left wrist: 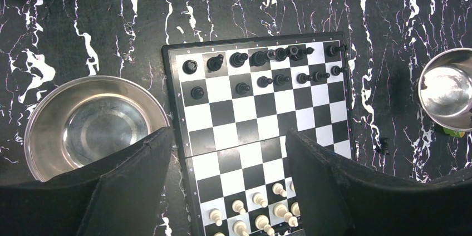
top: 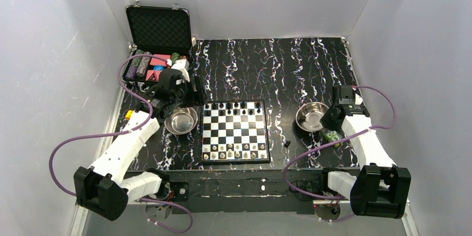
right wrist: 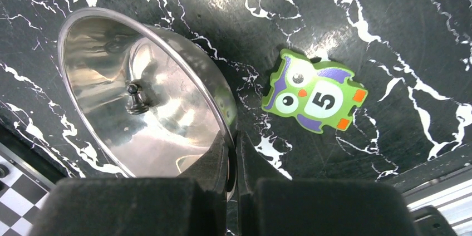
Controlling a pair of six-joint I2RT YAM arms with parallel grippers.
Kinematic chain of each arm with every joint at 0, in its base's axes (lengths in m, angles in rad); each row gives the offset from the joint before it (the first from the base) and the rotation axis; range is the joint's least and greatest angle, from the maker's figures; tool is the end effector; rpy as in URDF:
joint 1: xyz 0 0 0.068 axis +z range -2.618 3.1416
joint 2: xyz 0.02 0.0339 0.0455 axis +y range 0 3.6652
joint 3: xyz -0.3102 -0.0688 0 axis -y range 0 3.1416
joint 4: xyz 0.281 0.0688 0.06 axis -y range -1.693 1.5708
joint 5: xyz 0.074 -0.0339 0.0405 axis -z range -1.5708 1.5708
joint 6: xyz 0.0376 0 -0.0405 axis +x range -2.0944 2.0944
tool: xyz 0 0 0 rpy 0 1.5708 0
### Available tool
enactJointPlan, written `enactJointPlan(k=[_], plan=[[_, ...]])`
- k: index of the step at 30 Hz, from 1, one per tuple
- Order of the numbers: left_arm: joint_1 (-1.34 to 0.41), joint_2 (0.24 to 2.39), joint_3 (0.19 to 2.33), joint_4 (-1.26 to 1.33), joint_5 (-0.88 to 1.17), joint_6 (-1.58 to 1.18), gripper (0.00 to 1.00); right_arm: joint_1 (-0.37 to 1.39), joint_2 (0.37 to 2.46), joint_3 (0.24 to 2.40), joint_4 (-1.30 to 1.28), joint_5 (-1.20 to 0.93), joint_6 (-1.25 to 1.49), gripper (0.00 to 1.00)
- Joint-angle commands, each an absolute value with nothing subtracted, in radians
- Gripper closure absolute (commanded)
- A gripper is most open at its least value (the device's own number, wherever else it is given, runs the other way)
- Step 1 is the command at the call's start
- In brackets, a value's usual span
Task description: Set up the chess pieces on the board
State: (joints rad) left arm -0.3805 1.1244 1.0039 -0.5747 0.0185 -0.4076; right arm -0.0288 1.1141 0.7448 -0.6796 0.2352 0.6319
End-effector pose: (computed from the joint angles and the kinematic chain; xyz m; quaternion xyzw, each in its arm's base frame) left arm 0.2392 -0.0964 0.3476 -0.0083 0.9056 -0.1705 0.3882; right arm 0.2217 -0.0152 0.2506 0.3399 0.8978 -0.0321 0.2783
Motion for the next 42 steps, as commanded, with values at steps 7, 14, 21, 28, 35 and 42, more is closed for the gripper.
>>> enactJointPlan(k=[7, 14, 21, 28, 35, 42], plan=[[-0.374, 1.121, 1.013, -0.564, 0.017, -0.402, 0.26, -0.031, 1.082, 0.776, -0.656, 0.254, 0.503, 0.99], [-0.373, 1.157, 1.056, -0.552, 0.150, -0.356, 0.28, -0.021, 1.067, 0.770, -0.634, 0.151, 0.435, 0.99], [-0.474, 1.279, 1.161, -0.538, 0.201, -0.333, 0.27, 0.057, 1.019, 0.782, -0.642, 0.169, 0.399, 0.99], [-0.672, 1.424, 1.267, -0.450, 0.207, -0.395, 0.28, 0.156, 0.999, 0.840, -0.691, 0.264, 0.391, 0.99], [-0.808, 1.587, 1.383, -0.388, 0.215, -0.540, 0.33, 0.200, 0.987, 0.868, -0.733, 0.292, 0.408, 0.99], [-0.940, 1.747, 1.517, -0.387, 0.156, -0.669, 0.36, 0.230, 0.982, 0.868, -0.742, 0.307, 0.431, 0.99]])
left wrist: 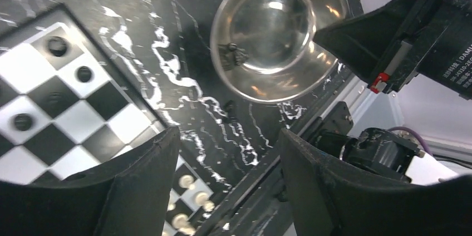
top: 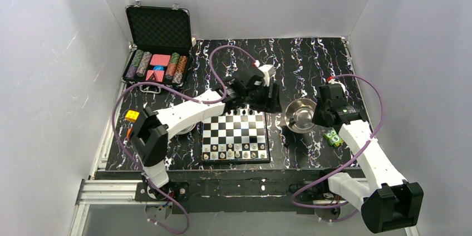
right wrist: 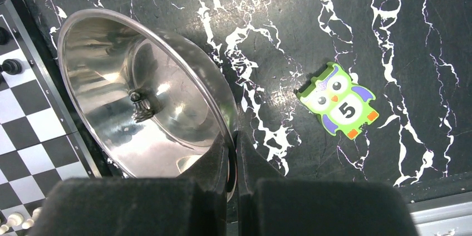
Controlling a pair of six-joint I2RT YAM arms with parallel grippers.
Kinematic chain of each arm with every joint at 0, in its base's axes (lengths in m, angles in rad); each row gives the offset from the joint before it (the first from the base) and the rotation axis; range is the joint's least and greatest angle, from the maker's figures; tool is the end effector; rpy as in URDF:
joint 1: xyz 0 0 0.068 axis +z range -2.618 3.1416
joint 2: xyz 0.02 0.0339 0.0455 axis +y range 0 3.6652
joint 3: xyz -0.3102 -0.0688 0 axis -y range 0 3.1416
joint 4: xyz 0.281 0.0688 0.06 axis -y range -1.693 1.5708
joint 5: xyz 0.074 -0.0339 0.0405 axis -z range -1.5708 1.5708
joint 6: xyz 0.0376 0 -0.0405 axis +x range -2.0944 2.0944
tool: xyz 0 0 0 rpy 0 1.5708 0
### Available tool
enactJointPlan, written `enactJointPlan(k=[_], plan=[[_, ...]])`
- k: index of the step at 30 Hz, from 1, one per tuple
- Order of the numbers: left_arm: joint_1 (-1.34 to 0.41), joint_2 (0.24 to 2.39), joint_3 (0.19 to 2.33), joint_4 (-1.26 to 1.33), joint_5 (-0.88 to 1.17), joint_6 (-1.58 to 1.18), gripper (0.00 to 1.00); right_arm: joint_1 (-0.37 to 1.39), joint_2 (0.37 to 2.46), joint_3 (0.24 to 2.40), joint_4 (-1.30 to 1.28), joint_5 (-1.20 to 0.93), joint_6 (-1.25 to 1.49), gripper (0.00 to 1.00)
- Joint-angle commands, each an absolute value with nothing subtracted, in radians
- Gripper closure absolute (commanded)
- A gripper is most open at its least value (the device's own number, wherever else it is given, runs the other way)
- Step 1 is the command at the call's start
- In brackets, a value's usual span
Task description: Set up the chess pieces on the board
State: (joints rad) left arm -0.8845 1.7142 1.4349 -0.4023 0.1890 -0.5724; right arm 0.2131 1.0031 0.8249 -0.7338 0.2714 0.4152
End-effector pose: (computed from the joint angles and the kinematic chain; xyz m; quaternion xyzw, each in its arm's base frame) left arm 0.2715 -0.3426 0.3308 0.1798 0.8815 -0.3486 0.2628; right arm 0.2053 0.0341 0.2971 0.1381 0.9283 -0.0227 0.3444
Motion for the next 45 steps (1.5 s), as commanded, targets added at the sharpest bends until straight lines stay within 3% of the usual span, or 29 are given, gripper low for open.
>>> enactJointPlan(k=[1, 10, 23, 45], plan=[[-0.950, 1.764, 1.533, -0.387, 0.151, -0.686, 0.37, 0.232, 0.984, 0.869, -0.744, 0.311, 0.436, 0.99], [-0.991, 1.886, 1.638, -0.378, 0.145, -0.853, 0.44, 0.242, 0.962, 0.866, -0.745, 0.335, 0.465, 0.99], [-0.994, 1.982, 1.701, -0.375, 0.163, -0.958, 0.69, 0.250, 0.890, 0.872, -0.735, 0.357, 0.463, 0.99], [-1.005, 2.059, 1.749, -0.433, 0.172, -0.992, 0.67, 0.300, 0.884, 0.887, -0.721, 0.423, 0.454, 0.99]])
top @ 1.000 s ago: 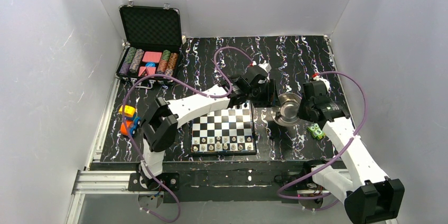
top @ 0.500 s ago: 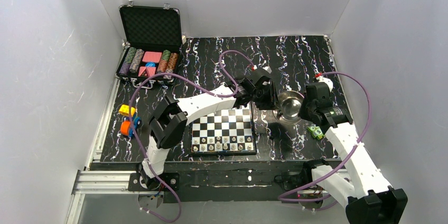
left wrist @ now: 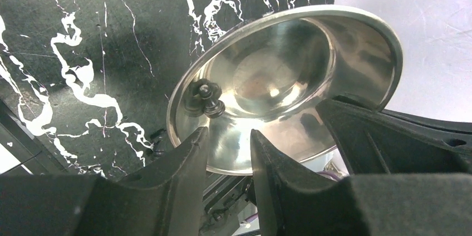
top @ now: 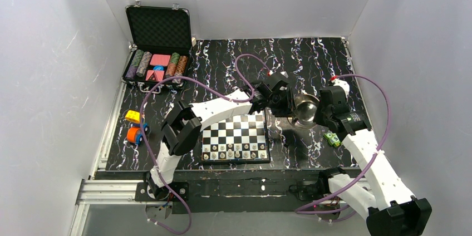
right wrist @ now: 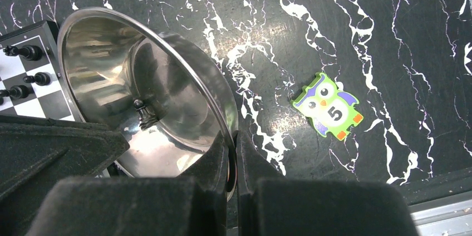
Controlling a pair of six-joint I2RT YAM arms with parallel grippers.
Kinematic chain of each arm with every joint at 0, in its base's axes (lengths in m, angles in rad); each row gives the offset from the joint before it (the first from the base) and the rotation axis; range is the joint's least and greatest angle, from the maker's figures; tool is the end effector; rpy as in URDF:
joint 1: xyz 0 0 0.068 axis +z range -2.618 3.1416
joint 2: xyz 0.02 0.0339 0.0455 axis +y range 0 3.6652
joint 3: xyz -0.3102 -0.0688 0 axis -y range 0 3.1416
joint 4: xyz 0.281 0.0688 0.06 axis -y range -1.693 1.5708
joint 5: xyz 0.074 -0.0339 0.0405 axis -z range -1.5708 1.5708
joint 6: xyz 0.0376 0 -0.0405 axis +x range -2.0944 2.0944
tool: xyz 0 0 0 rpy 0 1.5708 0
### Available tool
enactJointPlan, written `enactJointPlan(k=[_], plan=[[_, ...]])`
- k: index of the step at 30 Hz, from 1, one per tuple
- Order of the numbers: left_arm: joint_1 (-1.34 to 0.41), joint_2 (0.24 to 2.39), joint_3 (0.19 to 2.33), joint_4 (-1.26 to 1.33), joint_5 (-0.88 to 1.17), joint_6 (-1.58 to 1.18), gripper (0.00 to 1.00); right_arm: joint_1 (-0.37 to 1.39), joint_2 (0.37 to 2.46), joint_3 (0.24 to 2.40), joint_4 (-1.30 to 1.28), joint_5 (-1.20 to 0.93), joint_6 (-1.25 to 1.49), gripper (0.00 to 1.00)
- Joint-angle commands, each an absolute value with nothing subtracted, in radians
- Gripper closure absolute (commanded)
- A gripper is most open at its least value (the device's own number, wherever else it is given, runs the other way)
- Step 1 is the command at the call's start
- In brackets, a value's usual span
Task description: Set up the chess pieces on the board
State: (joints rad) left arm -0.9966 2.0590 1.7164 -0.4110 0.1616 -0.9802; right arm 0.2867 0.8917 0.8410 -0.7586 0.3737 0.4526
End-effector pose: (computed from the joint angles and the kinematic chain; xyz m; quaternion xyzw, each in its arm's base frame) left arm 0.2835 -0.4494 0.2735 0.0396 0.9144 -0.3715 0.1560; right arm 0.1804 0.0389 0.3217 0.1444 0.9034 -0.0289 0.4028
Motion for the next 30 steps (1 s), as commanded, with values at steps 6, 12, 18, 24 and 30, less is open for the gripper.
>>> enactJointPlan(k=[6, 12, 18, 24, 30], plan=[[-1.006, 2.075, 1.754, -0.437, 0.184, -1.006, 0.65, 0.315, 0.890, 0.893, -0.708, 0.433, 0.451, 0.99], [-1.006, 2.093, 1.759, -0.437, 0.192, -1.027, 0.66, 0.336, 0.900, 0.910, -0.706, 0.449, 0.450, 0.99], [-1.005, 2.102, 1.758, -0.443, 0.195, -1.035, 0.66, 0.351, 0.903, 0.920, -0.705, 0.466, 0.451, 0.99], [-1.006, 2.108, 1.755, -0.446, 0.195, -1.039, 0.66, 0.366, 0.892, 0.920, -0.700, 0.483, 0.453, 0.99], [-1.005, 2.121, 1.758, -0.446, 0.201, -1.051, 0.66, 0.374, 0.885, 0.925, -0.694, 0.486, 0.454, 0.99]])
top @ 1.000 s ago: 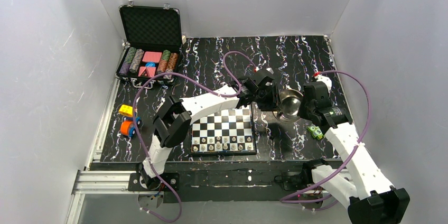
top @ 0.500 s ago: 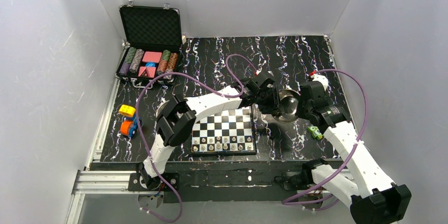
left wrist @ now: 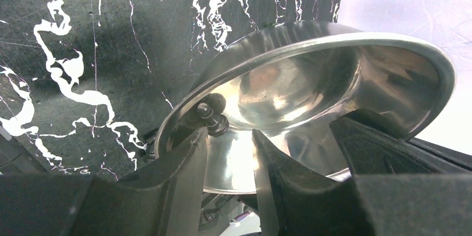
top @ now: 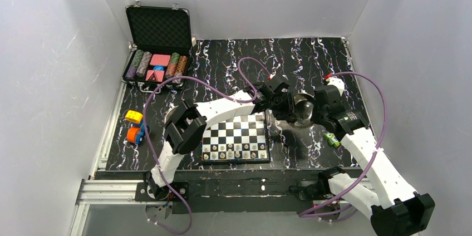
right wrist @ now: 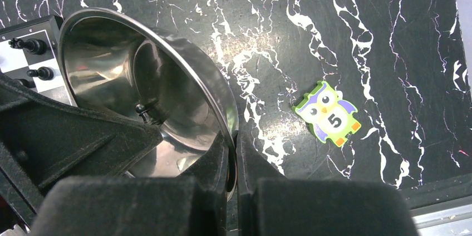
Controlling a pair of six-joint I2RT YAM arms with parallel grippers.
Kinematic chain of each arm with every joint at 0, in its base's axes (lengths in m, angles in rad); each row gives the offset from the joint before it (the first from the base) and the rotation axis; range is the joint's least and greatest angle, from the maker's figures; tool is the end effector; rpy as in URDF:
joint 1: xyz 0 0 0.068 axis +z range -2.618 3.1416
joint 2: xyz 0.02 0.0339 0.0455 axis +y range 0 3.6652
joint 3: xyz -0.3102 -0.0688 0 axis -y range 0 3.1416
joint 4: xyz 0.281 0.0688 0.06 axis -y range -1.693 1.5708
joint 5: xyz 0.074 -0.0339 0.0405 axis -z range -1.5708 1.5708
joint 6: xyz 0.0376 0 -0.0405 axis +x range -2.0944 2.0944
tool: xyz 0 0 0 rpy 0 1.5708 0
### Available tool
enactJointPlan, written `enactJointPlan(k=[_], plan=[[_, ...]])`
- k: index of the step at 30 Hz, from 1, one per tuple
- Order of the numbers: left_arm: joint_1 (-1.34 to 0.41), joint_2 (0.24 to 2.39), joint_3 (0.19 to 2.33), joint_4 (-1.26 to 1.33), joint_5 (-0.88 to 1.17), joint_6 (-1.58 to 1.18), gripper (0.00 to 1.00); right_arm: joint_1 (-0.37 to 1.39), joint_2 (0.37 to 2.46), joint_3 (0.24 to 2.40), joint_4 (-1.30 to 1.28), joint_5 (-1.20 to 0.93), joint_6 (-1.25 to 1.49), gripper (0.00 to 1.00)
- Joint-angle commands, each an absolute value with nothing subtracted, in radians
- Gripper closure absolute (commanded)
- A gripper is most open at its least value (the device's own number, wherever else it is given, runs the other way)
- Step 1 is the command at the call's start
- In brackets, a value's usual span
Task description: Set up the chess pieces on the board
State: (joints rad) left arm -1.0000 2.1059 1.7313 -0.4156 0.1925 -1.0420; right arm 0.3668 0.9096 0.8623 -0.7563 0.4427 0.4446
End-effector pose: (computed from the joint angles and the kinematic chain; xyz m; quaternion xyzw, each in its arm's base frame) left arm 0.2855 -0.4580 0.2546 0.0172 0.9211 -0.3693 0.1221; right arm 0.1813 0.0524 0.3272 0.1173 0.9008 -0.0430 0.4158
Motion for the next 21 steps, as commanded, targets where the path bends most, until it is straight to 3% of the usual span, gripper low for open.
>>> enactJointPlan(k=[1, 21], plan=[[-1.005, 2.122, 1.760, -0.445, 0.202, -1.054, 0.66, 0.374, 0.885, 0.926, -0.695, 0.484, 0.453, 0.99], [-1.005, 2.132, 1.767, -0.430, 0.200, -1.064, 0.77, 0.382, 0.879, 0.912, -0.666, 0.441, 0.471, 0.99]])
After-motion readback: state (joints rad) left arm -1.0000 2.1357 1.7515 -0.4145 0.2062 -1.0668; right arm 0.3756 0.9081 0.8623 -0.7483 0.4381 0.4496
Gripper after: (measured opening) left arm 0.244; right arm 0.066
